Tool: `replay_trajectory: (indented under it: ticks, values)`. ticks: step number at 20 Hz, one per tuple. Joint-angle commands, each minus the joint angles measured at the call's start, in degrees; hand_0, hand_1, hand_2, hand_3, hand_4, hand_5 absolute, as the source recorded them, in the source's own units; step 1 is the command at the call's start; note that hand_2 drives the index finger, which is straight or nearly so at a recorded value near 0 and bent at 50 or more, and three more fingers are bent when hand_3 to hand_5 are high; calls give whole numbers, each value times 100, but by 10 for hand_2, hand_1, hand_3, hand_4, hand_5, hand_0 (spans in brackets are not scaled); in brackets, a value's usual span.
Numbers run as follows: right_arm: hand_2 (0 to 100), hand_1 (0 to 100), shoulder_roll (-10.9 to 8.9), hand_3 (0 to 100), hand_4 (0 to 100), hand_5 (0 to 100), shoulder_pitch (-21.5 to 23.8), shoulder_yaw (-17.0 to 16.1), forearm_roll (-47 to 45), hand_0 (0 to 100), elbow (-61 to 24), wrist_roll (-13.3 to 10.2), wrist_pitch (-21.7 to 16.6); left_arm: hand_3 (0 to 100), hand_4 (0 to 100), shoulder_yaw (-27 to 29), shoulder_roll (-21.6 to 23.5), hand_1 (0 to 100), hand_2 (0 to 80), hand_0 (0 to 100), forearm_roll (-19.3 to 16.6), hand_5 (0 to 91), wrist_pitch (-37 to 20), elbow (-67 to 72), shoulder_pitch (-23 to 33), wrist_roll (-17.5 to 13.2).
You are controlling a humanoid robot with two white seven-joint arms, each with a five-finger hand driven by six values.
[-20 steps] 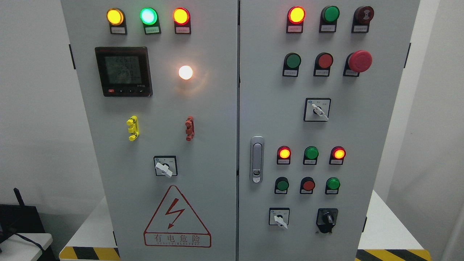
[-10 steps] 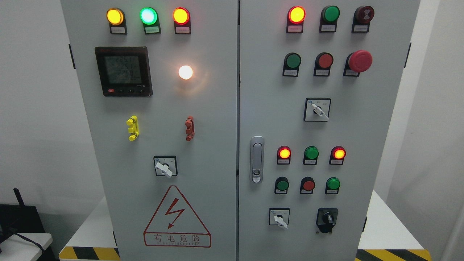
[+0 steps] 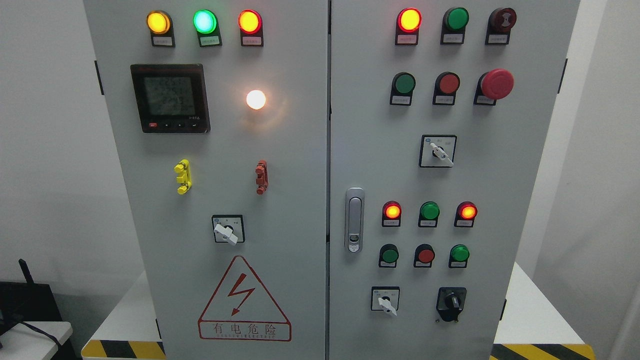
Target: Trip black knob to open circuit
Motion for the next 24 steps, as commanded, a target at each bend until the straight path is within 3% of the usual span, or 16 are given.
replay_trajectory:
  ticks: [1,4,12,24]
  values:
    - [400,792,70,772,856,941,-372,398,24,192,-5,-123,232,0,0,0,1,389,0,120,-185,0,3,0,-44,2]
    - [398,791,219,770,850,941,-477,434,24,201,12,-237,381,0,0,0,1,389,0,120,-185,0,3,0,-44,2]
    - [401,783,316,769,851,941,-688,539,112,236,56,-237,654,0,0,0,-7,389,0,120,-185,0,3,0,-44,2]
    - [394,783,509,780,868,969,-961,618,533,253,373,-237,724,0,0,0,1,389,0,120,-185,0,3,0,-44,2]
